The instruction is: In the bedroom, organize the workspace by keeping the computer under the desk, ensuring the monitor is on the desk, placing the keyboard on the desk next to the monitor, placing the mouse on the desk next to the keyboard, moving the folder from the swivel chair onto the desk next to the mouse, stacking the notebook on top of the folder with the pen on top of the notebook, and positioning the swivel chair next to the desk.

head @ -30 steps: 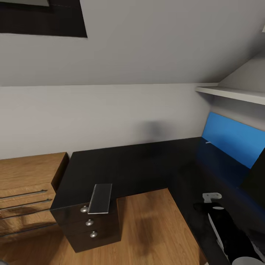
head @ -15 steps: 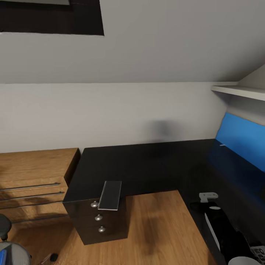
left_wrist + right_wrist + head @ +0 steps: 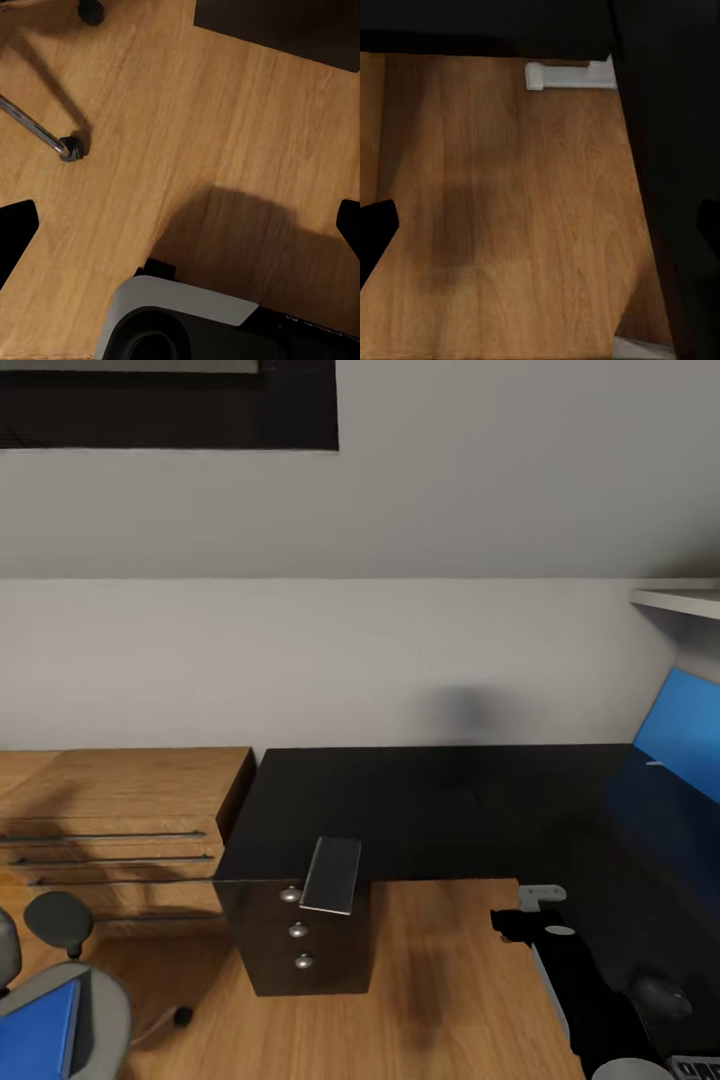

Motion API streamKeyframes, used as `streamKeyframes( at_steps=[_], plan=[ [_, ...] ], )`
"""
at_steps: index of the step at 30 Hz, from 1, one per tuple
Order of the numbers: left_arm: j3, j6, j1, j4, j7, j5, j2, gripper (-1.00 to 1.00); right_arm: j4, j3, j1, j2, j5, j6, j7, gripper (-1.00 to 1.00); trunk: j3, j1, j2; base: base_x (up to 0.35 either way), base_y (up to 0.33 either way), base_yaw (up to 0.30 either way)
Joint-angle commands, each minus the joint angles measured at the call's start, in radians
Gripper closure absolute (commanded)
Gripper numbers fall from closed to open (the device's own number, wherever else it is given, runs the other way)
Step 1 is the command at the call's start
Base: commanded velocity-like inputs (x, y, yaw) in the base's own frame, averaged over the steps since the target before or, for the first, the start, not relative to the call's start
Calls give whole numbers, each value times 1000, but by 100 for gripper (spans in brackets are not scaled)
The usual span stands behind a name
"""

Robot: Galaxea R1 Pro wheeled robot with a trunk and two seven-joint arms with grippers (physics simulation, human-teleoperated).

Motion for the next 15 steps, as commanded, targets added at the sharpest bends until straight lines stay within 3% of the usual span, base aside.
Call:
streamKeyframes(
  at_steps=[1, 9, 15],
  plan=[
    [-8, -4, -1, 1, 1, 9, 1, -100, 5, -1, 0, 3, 9, 0, 5, -100, -2, 0, -1, -252, 0, 224],
    [-9, -4, -1, 1, 2, 9, 1, -100, 73, 1, 0, 15, 8, -89, 6, -100, -7, 0, -1, -297, 3, 133],
    [-9, -4, -1, 1, 2, 9, 1, -100, 152, 1, 0, 17, 10, -217, 6, -100, -8, 0, -1, -299, 111, 27]
  ],
)
